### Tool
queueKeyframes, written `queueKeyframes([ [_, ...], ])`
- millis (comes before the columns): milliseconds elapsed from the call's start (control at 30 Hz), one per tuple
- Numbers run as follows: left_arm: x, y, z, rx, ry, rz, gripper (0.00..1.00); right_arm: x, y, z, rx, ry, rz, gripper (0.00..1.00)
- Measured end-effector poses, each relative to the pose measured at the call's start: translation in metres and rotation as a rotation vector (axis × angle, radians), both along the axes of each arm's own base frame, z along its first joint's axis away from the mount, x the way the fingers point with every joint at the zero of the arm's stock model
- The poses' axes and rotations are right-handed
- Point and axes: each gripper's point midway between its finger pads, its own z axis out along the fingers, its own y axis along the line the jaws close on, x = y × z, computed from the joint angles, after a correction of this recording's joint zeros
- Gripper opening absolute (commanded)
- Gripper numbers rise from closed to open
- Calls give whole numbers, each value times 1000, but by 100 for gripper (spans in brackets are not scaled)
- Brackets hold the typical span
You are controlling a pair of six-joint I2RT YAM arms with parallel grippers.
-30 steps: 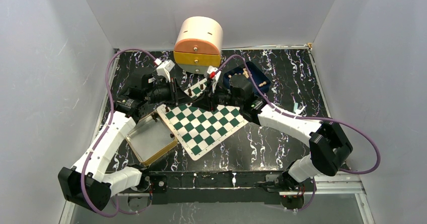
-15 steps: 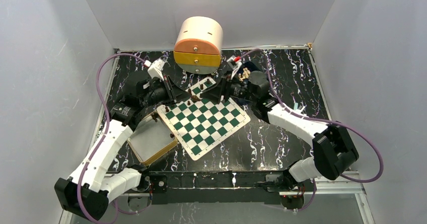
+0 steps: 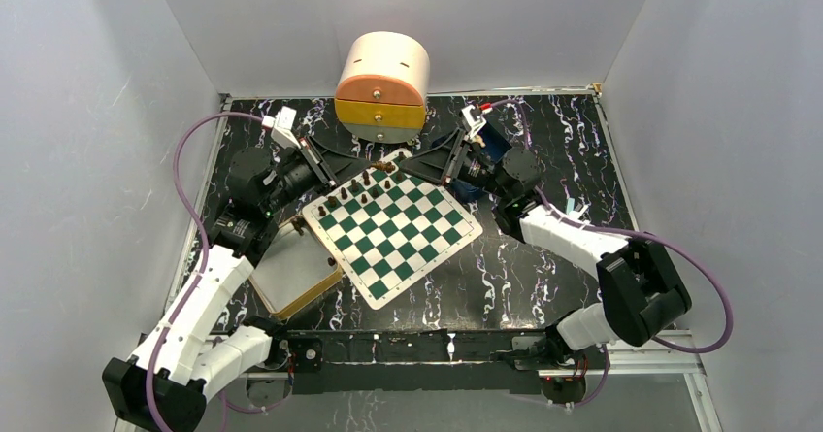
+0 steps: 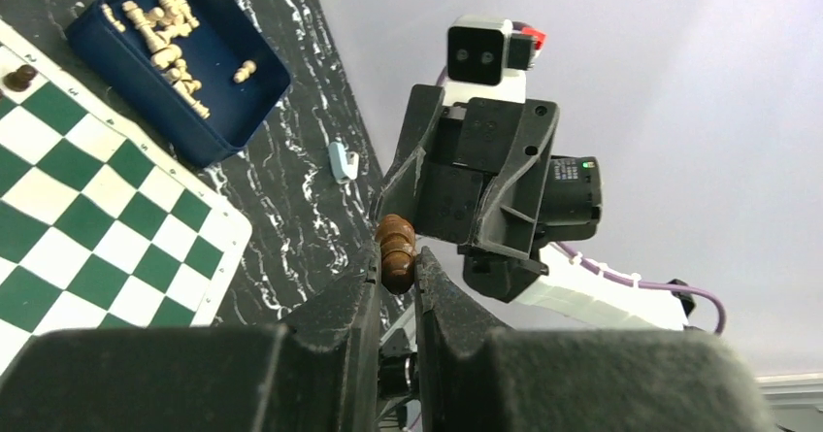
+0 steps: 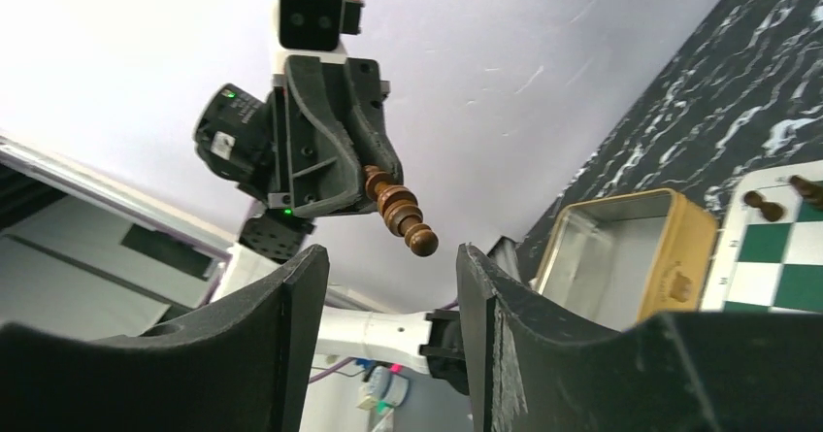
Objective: Set up the chess pieces on the board
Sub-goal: Pick up the chess piece from the chessboard.
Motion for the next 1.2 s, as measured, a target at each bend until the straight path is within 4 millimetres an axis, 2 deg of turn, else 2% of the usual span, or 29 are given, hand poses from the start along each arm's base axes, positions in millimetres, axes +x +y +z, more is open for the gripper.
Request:
queueKeyframes([
  [267,-2,-3,5,-96,7,-1,0,-3,3,8,78,50,59,46],
  [600,-2,-4,13,-134,-1,-7,0,-6,3,11,102,66,87,38],
  [1000,-2,-5,11,-150,9,-12,0,-5,4,8,107,79,98,37],
  [1200,-2,-6,11,-154,10,-19,0,-2,6,2,100,98,100,33],
])
